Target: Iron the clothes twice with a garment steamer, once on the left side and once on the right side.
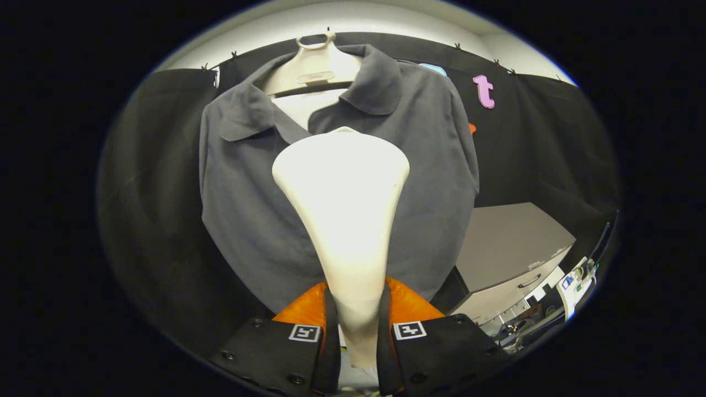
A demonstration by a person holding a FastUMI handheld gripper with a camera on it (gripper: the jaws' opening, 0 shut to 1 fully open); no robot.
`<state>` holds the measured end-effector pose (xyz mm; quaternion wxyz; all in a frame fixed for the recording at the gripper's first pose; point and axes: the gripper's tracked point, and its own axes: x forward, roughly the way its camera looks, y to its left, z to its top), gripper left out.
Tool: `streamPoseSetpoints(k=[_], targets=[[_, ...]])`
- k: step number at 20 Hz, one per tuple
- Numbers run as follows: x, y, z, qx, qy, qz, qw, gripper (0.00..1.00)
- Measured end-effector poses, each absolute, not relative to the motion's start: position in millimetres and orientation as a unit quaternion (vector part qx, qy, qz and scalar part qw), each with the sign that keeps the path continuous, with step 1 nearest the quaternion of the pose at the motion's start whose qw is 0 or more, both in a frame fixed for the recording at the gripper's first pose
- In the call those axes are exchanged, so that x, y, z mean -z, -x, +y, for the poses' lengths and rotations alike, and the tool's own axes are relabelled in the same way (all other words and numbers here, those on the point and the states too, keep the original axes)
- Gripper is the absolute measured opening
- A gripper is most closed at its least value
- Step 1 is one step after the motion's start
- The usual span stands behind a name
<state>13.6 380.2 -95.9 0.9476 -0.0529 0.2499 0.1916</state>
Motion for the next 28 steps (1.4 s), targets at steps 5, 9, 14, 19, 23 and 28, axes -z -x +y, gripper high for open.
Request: streamPoseSetpoints(k=[5,9,14,19,23,28], targets=[[87.4,-5.5,410.0,-0.216,0.067,0.241,0.944,0.34],[88.3,-2.9,428.0,-0.226,0.079,0.243,0.940,0.34],[104.9,-12.2,442.8,-0.228,0.094,0.256,0.935,0.34],[131.7,-16.1,445.8,-0.231,0.097,0.282,0.926,0.34],[154.5,-14.6,445.0,-0.231,0.102,0.295,0.921,0.34],[186.7,-9.1,445.4,-0.233,0.110,0.317,0.913,0.34]])
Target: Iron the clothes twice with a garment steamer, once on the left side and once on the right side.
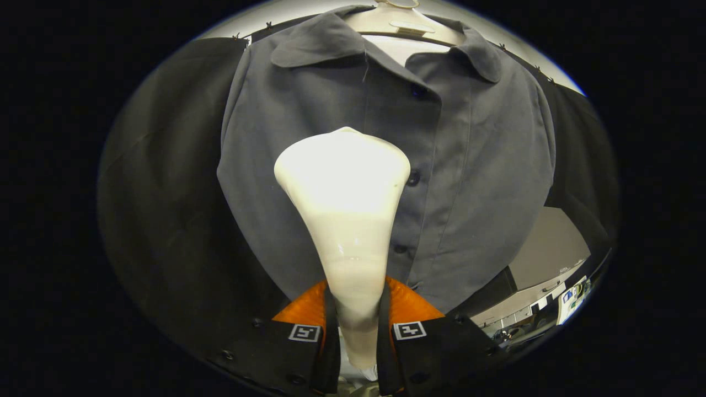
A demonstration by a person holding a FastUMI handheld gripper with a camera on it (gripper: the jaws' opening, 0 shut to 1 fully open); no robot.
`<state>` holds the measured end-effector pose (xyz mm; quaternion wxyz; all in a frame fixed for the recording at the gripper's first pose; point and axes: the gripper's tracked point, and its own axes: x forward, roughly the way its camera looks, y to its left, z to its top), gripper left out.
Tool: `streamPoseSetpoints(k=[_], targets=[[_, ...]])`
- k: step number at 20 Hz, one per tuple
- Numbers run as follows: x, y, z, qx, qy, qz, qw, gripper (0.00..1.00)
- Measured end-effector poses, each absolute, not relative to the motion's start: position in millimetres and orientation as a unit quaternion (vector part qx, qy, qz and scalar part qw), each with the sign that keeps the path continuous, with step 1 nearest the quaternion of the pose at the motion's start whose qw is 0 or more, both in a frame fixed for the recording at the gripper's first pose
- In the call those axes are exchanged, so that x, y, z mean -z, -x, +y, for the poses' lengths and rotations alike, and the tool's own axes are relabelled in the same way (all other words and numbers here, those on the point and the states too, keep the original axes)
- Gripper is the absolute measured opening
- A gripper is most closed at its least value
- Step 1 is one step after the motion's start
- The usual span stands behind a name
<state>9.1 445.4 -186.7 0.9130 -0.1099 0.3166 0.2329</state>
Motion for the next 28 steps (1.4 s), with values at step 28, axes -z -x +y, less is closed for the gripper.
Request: streamPoseSetpoints(k=[28], targets=[[399.9,43.4,393.5,-0.201,0.147,0.457,0.854,0.34]])
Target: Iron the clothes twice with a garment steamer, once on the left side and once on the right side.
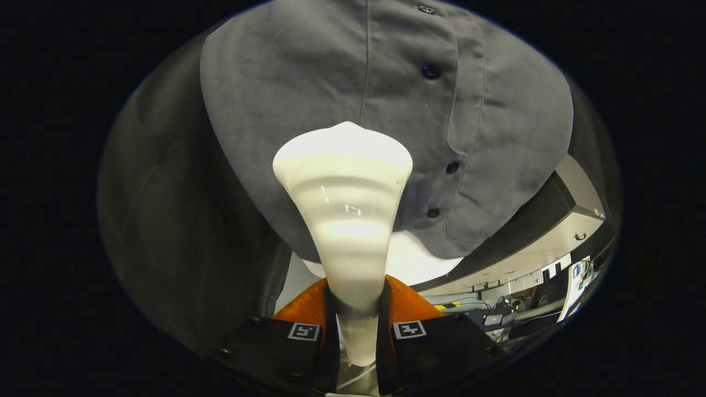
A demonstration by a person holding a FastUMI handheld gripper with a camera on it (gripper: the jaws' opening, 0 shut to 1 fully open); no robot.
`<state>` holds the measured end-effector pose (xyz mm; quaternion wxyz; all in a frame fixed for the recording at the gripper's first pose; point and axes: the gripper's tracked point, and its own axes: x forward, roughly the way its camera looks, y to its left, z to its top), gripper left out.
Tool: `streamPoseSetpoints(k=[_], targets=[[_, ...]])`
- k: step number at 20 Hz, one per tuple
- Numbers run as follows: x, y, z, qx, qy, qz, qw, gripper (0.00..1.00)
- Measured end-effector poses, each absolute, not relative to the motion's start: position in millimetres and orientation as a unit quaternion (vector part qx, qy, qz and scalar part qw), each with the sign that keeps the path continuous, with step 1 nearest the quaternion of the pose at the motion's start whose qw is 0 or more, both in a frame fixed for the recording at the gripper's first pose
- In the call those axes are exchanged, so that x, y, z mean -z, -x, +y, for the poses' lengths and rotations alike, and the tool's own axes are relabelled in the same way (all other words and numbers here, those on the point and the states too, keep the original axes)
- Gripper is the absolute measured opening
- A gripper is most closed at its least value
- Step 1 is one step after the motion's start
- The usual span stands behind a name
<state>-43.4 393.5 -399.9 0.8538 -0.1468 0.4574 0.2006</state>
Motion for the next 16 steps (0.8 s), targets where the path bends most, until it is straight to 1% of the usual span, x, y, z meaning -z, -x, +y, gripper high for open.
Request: streamPoseSetpoints(k=[10,16], targets=[[445.9,59.3,380.0,-0.186,0.140,0.498,0.835,0.35],[418.9,57.9,362.0,-0.177,0.117,0.485,0.848,0.35]])
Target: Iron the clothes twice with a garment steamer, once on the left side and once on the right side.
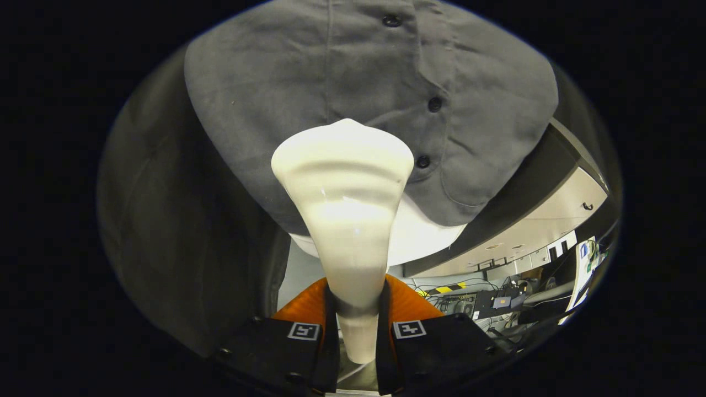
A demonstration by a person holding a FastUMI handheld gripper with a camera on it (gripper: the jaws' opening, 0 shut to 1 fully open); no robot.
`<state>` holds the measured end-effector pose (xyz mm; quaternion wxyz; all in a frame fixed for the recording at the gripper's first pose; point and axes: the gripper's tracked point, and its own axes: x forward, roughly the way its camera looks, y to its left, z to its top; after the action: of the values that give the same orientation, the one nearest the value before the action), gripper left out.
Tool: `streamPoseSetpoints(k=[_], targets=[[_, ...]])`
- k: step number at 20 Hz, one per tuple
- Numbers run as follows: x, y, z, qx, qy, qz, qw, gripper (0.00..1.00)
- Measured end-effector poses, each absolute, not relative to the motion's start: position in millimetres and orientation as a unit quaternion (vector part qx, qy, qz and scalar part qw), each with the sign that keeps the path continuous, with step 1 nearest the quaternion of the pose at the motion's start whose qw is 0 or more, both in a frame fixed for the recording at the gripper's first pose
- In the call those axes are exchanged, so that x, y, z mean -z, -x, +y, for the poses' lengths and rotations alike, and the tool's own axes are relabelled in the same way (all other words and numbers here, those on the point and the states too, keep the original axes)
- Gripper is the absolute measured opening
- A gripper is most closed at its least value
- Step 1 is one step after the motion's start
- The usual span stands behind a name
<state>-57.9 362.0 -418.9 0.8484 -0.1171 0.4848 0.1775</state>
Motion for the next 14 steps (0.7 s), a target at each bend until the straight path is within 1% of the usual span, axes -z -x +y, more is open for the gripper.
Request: streamPoseSetpoints(k=[3,6,10,14], targets=[[388.1,56.1,352.2,-0.176,0.097,0.467,0.861,0.35],[337.9,46.8,342.5,-0.171,0.075,0.436,0.880,0.34],[255.4,28.4,313.9,-0.162,0.041,0.377,0.911,0.34],[156.7,29.9,304.7,-0.158,0.017,0.317,0.935,0.34]])
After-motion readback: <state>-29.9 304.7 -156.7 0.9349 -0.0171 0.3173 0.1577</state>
